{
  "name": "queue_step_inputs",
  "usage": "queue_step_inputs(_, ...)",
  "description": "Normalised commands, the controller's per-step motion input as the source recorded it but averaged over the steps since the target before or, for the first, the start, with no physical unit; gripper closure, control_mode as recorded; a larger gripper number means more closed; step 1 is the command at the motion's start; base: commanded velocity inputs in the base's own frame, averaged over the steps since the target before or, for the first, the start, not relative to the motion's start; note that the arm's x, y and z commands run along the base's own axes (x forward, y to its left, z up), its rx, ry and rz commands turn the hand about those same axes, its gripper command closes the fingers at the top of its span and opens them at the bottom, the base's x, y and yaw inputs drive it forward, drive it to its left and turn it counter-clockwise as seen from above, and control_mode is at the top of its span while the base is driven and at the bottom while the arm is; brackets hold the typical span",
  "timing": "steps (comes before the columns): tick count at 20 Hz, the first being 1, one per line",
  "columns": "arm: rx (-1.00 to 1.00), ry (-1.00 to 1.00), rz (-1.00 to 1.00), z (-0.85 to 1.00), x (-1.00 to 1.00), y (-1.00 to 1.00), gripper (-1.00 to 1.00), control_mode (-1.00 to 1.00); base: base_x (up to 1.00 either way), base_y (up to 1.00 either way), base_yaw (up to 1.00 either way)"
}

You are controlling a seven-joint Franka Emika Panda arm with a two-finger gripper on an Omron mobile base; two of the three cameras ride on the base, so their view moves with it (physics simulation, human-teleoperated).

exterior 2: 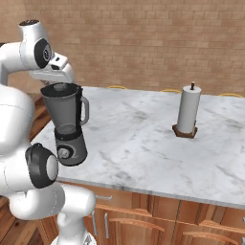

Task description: Close the lid blender by securely placing the lid on top.

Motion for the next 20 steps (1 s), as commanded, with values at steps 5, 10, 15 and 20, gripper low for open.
queue_step_inputs(5,0.04,-0.13,0.00,0.07,-0.80,-0.35,-1.00,-1.00,0.00,0.00,0.00)
queue_step_inputs(10,0.08,-0.10,0.00,0.03,-0.79,-0.38,-1.00,-1.00,0.00,0.00,0.00)
queue_step_inputs(15,0.07,-0.14,0.00,0.08,-0.60,-0.50,-1.00,-1.00,0.00,0.00,0.00)
queue_step_inputs(20,0.05,-0.14,-0.05,0.02,-0.55,-0.73,-1.00,-1.00,0.00,0.00,0.00)
